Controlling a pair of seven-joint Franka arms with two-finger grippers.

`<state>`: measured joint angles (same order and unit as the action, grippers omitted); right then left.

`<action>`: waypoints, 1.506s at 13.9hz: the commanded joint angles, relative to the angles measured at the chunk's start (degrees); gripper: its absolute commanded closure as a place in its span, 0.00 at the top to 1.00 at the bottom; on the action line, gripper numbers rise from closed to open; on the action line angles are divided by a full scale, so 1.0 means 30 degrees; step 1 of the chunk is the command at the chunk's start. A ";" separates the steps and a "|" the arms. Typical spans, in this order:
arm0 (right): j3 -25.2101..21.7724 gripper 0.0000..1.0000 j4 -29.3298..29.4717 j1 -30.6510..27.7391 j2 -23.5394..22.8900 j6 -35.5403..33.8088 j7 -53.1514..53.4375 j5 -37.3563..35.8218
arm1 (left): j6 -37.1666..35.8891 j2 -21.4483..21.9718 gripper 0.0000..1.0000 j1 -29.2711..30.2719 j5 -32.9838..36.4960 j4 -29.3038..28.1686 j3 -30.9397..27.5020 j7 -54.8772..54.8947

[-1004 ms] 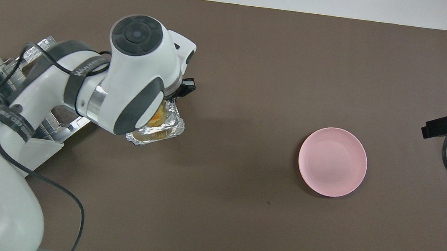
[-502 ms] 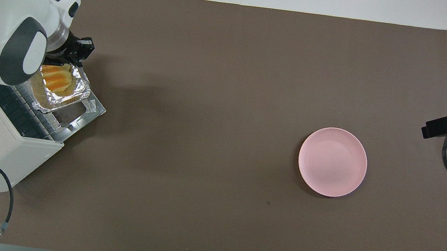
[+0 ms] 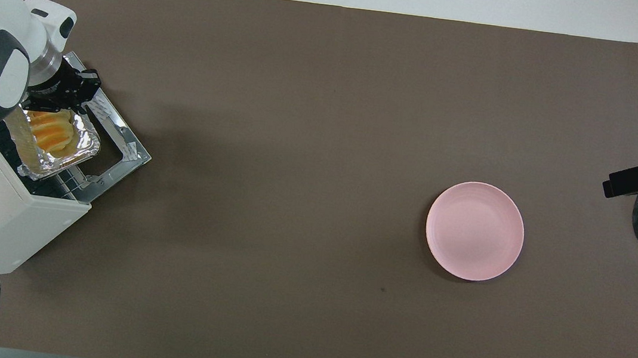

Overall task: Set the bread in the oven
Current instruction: 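Push the tray deeper into the oven and open the left gripper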

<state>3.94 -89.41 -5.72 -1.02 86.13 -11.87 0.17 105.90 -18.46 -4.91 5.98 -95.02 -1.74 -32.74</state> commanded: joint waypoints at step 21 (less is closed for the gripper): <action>0.0239 1.00 -0.0520 -0.0321 0.0515 -0.0264 0.0030 0.0032 | 0.0729 0.1259 1.00 0.2047 0.1347 -0.1785 0.0169 0.0687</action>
<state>3.96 -89.55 -5.72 -0.77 85.56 -11.87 0.17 105.51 -16.26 0.94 8.41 -98.65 -1.01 -31.76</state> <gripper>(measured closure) 0.000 0.286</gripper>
